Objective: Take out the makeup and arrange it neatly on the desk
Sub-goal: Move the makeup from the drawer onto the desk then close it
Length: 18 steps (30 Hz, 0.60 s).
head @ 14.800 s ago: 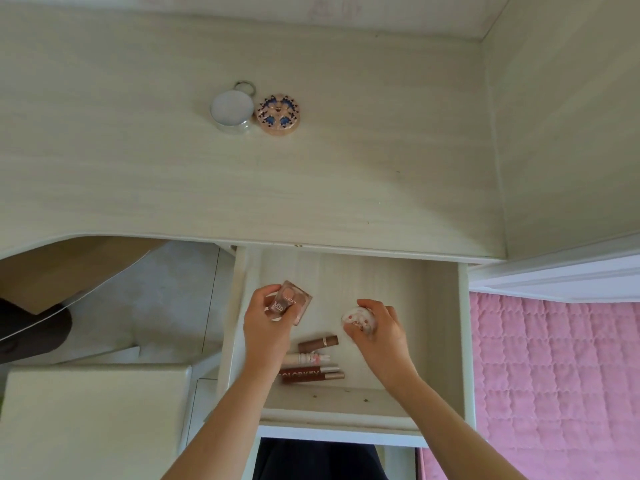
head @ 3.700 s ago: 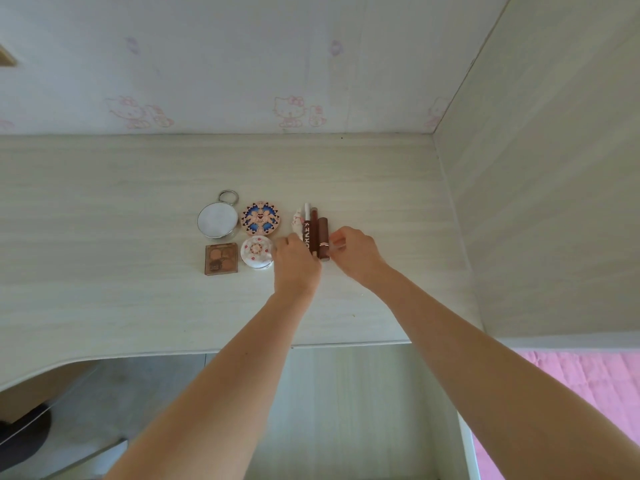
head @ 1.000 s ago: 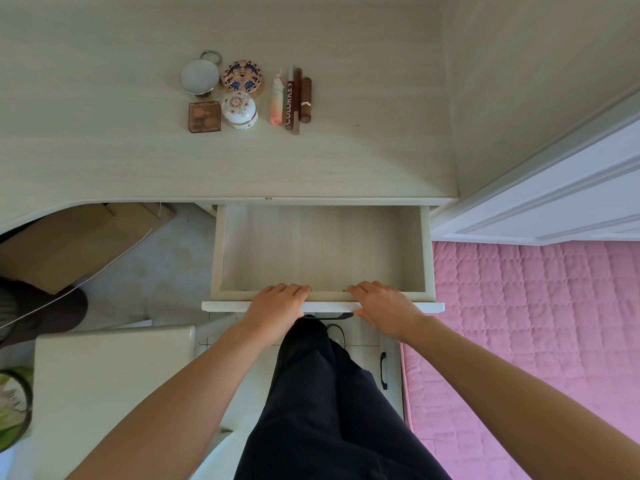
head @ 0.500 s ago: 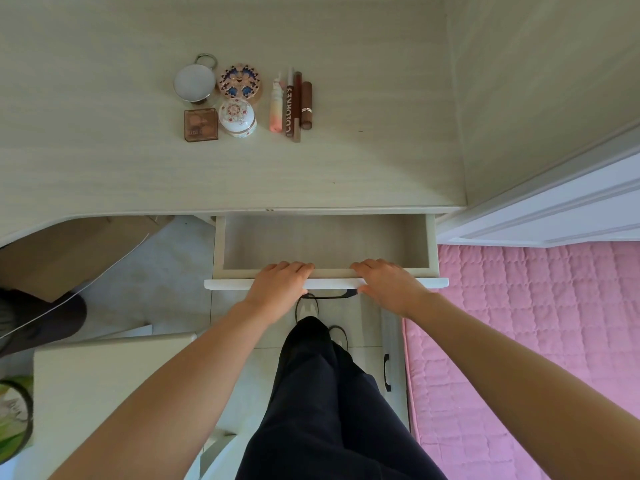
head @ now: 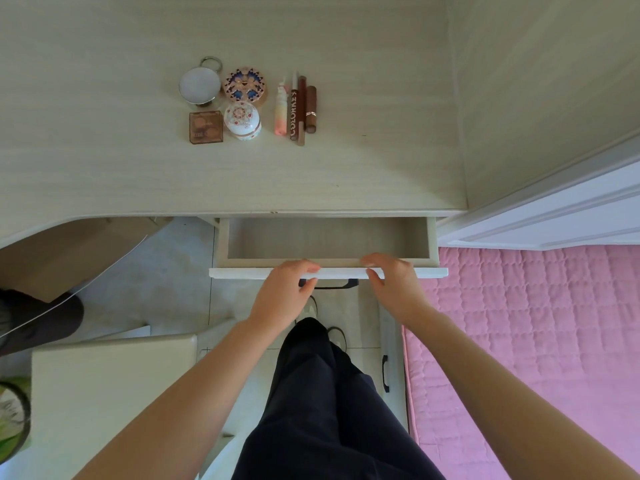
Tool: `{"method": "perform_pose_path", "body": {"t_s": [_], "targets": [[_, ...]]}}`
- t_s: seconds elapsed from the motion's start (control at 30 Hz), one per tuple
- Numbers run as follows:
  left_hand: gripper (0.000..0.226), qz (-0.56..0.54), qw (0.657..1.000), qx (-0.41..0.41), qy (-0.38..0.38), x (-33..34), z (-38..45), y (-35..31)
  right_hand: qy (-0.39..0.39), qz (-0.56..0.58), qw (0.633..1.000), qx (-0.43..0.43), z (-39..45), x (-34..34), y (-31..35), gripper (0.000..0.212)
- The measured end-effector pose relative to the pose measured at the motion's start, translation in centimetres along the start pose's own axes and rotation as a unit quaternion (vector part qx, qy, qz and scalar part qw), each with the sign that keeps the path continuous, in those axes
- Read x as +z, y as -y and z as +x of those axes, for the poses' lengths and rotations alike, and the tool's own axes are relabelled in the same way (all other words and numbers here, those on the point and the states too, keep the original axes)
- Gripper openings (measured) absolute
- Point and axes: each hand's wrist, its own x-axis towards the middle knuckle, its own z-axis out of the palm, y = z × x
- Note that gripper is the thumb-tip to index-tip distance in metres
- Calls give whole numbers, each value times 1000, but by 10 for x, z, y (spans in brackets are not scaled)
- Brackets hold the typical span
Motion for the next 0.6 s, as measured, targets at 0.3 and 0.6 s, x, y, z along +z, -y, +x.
{"method": "perform_pose_path", "body": {"t_s": [0.3,0.6], "targets": [[14,-439,811,-371,-110,4,-19,9,-63,486,780,390,-16,7,-1,16],[29,-615,589,-508,-134,-15,7,18,-97,639,600,470,16,-6,-8,24]]}}
